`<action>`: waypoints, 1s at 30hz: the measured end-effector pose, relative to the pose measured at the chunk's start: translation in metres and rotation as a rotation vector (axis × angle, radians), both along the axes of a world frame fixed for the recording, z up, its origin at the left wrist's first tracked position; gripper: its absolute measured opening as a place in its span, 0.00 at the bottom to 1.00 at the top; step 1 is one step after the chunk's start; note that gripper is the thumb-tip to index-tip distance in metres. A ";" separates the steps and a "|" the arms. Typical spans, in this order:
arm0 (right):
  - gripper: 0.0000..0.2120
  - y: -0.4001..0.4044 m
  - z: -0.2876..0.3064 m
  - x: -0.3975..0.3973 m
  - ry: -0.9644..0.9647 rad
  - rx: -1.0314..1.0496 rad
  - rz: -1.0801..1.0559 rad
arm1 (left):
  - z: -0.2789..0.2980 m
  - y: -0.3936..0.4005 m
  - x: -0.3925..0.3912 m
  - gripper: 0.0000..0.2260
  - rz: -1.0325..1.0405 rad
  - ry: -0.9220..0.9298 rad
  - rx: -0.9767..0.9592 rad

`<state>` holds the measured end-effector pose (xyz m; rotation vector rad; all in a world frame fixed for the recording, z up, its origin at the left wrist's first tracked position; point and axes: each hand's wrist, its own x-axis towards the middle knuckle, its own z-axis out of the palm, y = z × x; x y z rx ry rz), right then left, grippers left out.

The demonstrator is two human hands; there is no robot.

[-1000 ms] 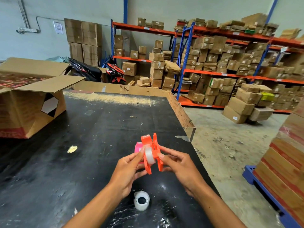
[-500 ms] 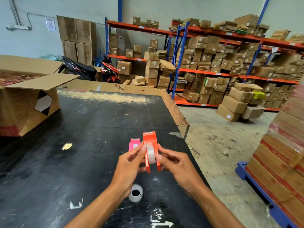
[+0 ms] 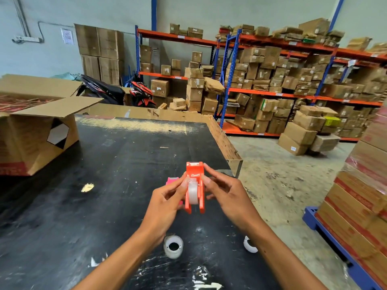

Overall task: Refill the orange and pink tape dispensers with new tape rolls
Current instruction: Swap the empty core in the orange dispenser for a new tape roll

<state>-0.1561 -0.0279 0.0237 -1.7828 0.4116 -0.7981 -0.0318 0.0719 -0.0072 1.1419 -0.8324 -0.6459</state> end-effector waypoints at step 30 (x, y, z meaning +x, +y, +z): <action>0.02 -0.106 -0.009 0.008 0.159 -0.172 -0.100 | -0.020 -0.094 -0.010 0.14 0.101 -0.098 0.167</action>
